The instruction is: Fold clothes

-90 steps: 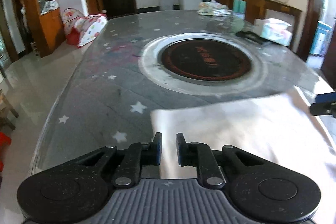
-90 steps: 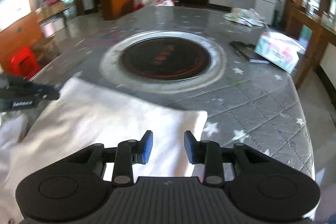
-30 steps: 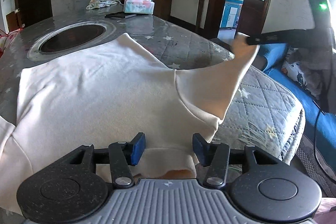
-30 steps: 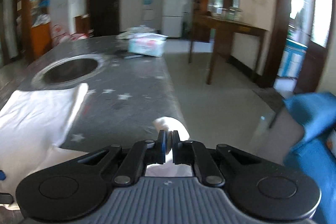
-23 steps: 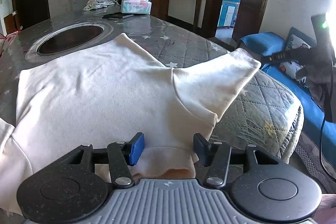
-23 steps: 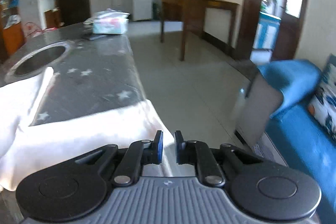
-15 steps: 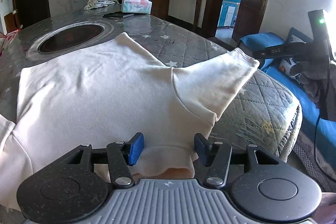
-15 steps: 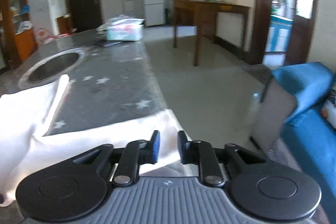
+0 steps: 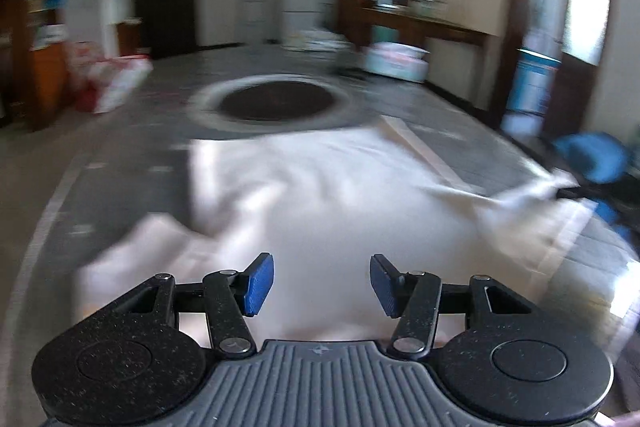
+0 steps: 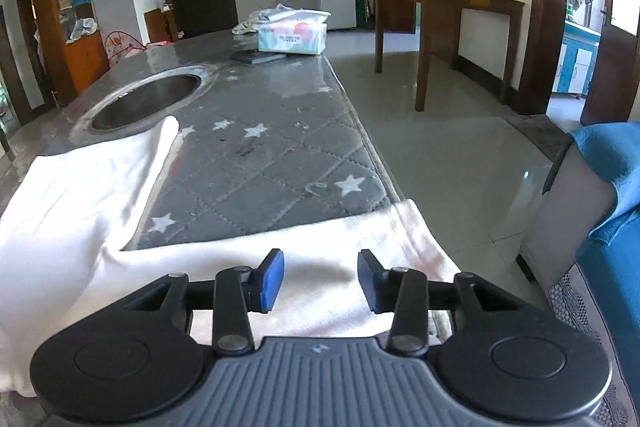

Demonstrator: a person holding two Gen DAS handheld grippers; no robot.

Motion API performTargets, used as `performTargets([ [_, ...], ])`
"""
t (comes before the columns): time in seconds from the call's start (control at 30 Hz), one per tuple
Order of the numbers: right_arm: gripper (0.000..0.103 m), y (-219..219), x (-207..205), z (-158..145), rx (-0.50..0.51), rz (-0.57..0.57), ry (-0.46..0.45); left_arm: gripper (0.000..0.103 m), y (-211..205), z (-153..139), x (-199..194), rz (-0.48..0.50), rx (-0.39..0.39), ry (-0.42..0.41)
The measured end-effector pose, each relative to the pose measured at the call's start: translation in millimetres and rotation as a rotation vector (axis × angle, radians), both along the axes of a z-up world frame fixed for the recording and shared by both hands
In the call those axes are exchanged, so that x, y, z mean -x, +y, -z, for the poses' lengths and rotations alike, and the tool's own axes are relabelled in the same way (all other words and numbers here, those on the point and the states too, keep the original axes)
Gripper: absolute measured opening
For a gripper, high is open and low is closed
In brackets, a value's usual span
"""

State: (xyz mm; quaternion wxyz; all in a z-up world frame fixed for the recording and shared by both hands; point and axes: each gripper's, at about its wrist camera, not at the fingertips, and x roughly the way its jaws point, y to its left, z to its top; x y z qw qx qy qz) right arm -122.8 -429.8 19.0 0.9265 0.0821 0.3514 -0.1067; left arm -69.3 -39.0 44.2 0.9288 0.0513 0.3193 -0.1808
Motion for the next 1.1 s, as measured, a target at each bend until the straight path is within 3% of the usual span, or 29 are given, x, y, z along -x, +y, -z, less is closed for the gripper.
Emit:
performTargets([
  [0.1, 0.041, 8, 2, -5, -0.006, -0.022, -0.013, 0.055, 24, 3, -17, -0.089, -0.046, -0.017],
  [0.27, 0.041, 28, 1, -14, -0.009, -0.111, -0.029, 0.046, 42, 16, -39, -0.121, -0.099, -0.004],
  [0.4, 0.046, 45, -3, -15, -0.003, -0.169, -0.029, 0.030, 49, 26, -50, -0.121, -0.087, 0.020],
  [0.67, 0.047, 61, -13, -4, -0.015, -0.210, 0.011, 0.029, 48, 35, -48, -0.064, -0.087, 0.015],
  [0.77, 0.047, 63, -16, 1, -0.020, -0.205, 0.028, 0.007, 55, 34, -50, -0.077, -0.047, 0.016],
  [0.9, 0.048, 61, -16, 4, -0.025, -0.197, 0.032, 0.003, 77, 21, -44, -0.133, 0.068, -0.017],
  [1.1, 0.050, 63, -16, 4, -0.019, -0.200, 0.033, 0.003, 128, 0, -27, -0.307, 0.196, -0.085],
])
